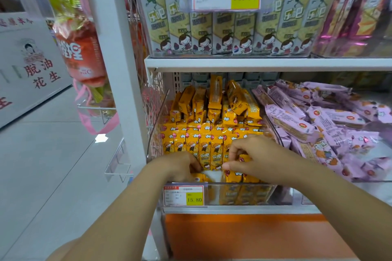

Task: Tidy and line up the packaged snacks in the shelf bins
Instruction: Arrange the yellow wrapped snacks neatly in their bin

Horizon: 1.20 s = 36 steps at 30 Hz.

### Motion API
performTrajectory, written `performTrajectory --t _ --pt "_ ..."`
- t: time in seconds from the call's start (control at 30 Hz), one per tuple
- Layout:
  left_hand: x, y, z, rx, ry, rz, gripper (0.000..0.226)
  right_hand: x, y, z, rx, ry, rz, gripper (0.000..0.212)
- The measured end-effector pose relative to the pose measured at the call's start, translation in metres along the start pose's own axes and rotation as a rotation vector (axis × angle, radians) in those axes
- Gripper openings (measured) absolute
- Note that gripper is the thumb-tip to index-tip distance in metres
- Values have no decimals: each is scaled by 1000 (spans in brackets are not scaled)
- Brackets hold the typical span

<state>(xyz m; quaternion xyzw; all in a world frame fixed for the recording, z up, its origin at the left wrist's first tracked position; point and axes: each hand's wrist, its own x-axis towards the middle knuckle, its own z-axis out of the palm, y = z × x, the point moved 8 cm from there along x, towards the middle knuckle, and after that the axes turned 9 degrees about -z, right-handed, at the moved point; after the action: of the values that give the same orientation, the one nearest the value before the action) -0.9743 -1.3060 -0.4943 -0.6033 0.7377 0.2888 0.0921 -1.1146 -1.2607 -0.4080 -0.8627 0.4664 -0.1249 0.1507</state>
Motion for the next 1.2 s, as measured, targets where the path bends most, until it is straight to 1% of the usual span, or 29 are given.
performTrajectory --t 0.07,0.3,0.5,0.6,0.7,0.83,0.93,1.03,1.13,1.2 --pt "0 2 2 11 -25 7 36 0 -1 0 -12 -3 -4 28" --pt "-8 6 -1 -22 -73 12 38 1 -3 -1 -6 3 6 24" --pt "-11 8 0 59 -122 -10 50 0 -2 -1 6 -5 12 23" --pt "-16 10 -2 56 -146 3 45 0 -1 -1 6 0 22 23" --pt "-18 15 0 13 -171 53 33 -1 -1 -1 1 -9 18 23" --pt "-18 15 2 -24 -211 50 26 -1 -1 -2 -7 -15 21 23" --pt "-16 15 2 9 -194 42 15 -1 -3 -1 -9 -27 13 23" --pt "-16 15 1 -50 -167 63 20 -1 -3 -1 -5 -31 10 22" --pt "-16 16 -4 -184 -101 114 22 -1 -2 0 3 -34 13 23" --pt "-19 18 -15 -330 -3 172 20 -2 -1 -1 -7 -29 10 23"
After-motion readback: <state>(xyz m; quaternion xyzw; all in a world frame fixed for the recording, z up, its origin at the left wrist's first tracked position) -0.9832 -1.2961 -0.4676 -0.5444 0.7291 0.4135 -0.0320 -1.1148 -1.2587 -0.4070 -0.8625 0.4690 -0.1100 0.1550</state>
